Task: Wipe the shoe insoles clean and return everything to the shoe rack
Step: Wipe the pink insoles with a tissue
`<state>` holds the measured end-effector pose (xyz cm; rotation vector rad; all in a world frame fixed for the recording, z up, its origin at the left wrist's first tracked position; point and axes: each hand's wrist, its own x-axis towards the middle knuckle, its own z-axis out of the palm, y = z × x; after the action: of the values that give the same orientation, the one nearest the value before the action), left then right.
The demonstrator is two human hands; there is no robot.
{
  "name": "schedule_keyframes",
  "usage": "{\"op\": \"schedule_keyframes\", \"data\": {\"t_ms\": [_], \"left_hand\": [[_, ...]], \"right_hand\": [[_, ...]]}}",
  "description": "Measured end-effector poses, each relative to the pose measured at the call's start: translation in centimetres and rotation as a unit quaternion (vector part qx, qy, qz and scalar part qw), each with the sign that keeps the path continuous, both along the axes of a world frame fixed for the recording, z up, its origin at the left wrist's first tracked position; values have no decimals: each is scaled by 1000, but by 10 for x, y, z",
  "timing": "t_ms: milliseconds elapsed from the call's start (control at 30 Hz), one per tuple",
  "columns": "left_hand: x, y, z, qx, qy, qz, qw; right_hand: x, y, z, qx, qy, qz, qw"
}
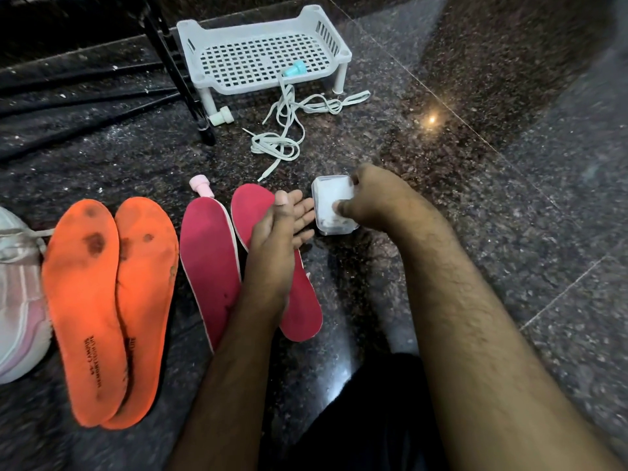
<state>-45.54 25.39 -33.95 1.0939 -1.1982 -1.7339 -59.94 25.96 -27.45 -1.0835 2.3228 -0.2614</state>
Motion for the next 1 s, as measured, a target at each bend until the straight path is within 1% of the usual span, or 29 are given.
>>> {"op": "schedule_keyframes", "data": {"t_ms": [133,200,300,367,433,533,633,767,833,900,1000], "left_hand": [[2,-3,0,25,28,17,999],[1,-2,-1,22,28,23,999],[-2,1,0,5,22,29,999],[-5,3,0,-4,19,23,1000],[-8,5,-1,-6,14,17,1000],[-10,10,1,-28,-7,16,999],[-8,10,6,-51,-5,38,998],[-3,5,9,-55,-2,51,997],[-1,2,10,-52,-7,56,997],[0,-3,8,-53,-13,53,997],[-3,-10,5,-72,-55,44,995]], "right_hand": [[2,-3,-2,-22,4,8,1000],[-2,-2,0,-28,30,-7,999],[-14,4,4,-9,56,-32,998],[-18,5,3,2,39,-28,999],[-14,4,0,4,12,-3,1000],[-7,2,-2,1,12,51,999],[-9,0,0,-44,-9,65,997],[-4,-2,2,-121,10,87,989],[3,-3,-1,-140,10,105,984],[9,-5,-9,-138,9,123,983],[14,-8,-19,-106,33,140,984]]}}
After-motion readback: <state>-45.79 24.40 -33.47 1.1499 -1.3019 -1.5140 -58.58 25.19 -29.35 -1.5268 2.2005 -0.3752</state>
